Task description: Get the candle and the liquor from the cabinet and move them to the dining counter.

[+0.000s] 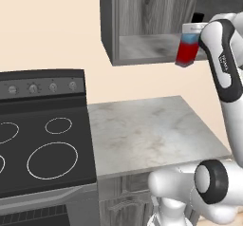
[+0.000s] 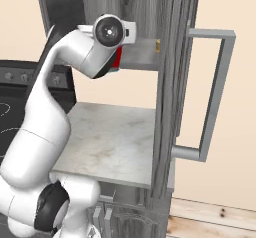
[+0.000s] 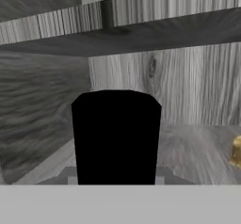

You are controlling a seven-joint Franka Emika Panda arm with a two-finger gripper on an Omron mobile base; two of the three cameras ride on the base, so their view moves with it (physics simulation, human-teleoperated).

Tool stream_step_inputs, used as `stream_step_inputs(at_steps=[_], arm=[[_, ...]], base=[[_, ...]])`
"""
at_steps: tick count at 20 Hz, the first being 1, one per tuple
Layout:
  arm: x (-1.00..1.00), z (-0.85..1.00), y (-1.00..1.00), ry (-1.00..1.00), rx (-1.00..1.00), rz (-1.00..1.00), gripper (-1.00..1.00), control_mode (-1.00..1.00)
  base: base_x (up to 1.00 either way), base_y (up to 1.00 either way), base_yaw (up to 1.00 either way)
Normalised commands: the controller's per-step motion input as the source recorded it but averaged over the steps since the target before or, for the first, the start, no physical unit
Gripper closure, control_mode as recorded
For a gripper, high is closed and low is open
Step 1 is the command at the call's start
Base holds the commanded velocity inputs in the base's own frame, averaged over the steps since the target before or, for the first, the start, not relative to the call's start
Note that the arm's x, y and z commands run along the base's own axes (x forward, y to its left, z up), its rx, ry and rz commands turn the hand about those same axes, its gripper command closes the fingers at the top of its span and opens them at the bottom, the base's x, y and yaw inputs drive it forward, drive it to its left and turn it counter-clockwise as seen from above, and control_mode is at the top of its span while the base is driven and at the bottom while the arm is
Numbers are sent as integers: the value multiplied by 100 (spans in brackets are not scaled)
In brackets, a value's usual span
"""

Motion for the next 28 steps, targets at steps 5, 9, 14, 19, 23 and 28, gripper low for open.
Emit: stream_step_inputs(at_steps=[5,9,14,19,23,28], arm=[[-70,0,23,3,0,0,100,-100],[-75,-1,17,1,0,0,100,-100],[-76,-8,23,0,0,-1,100,-100],[-67,-15,30,0,0,0,100,-100],[-53,-22,30,6,0,0,100,-100],[-36,-39,19,11,0,0,100,-100]], base=[[0,0,0],[0,0,0],[0,0,0],[0,0,0],[0,0,0],[0,0,0]])
